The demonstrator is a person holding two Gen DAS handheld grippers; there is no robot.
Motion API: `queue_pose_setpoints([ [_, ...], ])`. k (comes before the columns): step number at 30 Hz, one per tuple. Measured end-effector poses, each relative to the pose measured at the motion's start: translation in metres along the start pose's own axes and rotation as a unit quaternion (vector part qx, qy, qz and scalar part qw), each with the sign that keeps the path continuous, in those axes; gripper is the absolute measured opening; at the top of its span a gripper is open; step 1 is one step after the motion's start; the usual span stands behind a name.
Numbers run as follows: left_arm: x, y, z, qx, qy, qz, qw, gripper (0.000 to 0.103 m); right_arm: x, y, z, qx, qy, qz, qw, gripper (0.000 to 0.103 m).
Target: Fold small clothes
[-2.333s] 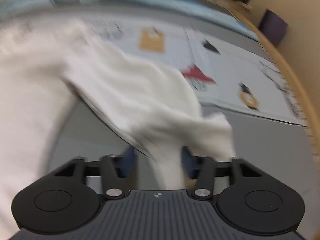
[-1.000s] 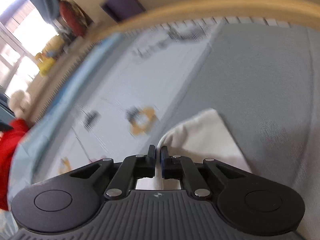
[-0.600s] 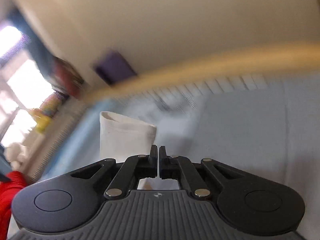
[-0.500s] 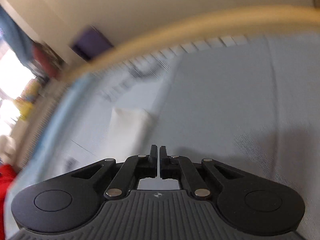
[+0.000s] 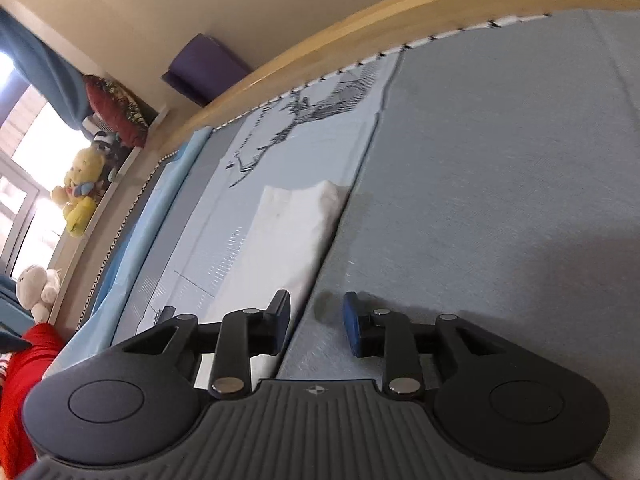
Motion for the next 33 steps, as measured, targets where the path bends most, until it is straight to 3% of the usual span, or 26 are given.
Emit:
queue_pose_setpoints([
  [5, 0.001, -0.003, -0.002, 0.007, 0.004, 0.001, 1.0000, 0.038, -0.009, -0.004, -0.011, 0.017, 0.009, 0.017, 1.000, 0.031],
  [10, 0.000, -0.003, -0.003, 0.003, 0.007, 0.002, 1.0000, 0.038, -0.021, 0.000, -0.018, 0.035, 0.003, 0.008, 0.999, 0.002],
  [13, 0.001, -0.004, -0.005, 0.006, 0.008, 0.005, 0.9999, 0.038, -0.010, 0.000, -0.014, 0.046, 0.044, 0.051, 0.997, 0.001],
  [17, 0.004, -0.004, -0.008, 0.011, 0.010, 0.010, 0.9998, 0.038, 0.015, -0.009, 0.016, -0.010, 0.128, 0.101, 0.987, 0.000],
  [24, 0.004, 0.002, -0.016, 0.025, 0.031, 0.000, 0.9992, 0.039, 0.036, -0.007, 0.017, -0.035, 0.129, 0.076, 0.988, 0.006],
  [27, -0.005, 0.014, -0.015, 0.030, 0.066, -0.031, 0.9969, 0.046, 0.036, 0.013, 0.007, 0.001, 0.142, 0.016, 0.990, 0.009],
  [29, -0.018, 0.031, -0.008, 0.012, 0.089, -0.077, 0.9930, 0.047, 0.043, 0.032, -0.008, 0.073, 0.201, 0.004, 0.977, 0.010],
  [30, -0.026, 0.042, -0.004, -0.005, 0.082, -0.106, 0.9910, 0.047, 0.050, 0.041, -0.018, 0.113, 0.225, 0.006, 0.968, 0.013],
  [31, -0.034, 0.054, -0.001, -0.023, 0.067, -0.137, 0.9881, 0.047, 0.058, 0.050, -0.031, 0.143, 0.227, 0.007, 0.963, 0.013],
  [33, -0.041, 0.072, -0.001, -0.029, 0.062, -0.168, 0.9834, 0.047, 0.077, 0.069, -0.055, 0.178, 0.180, -0.006, 0.967, 0.016],
])
Point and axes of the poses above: each gripper's, at about its wrist camera, not at the fingertips, and x roughly against the way its jaws point, z to its right, y to its underside, the point moved 7 cm from there along -x, roughly the way its jaws point, and after that the axes turned 11 degrees about -z, right-handed, at the moved point
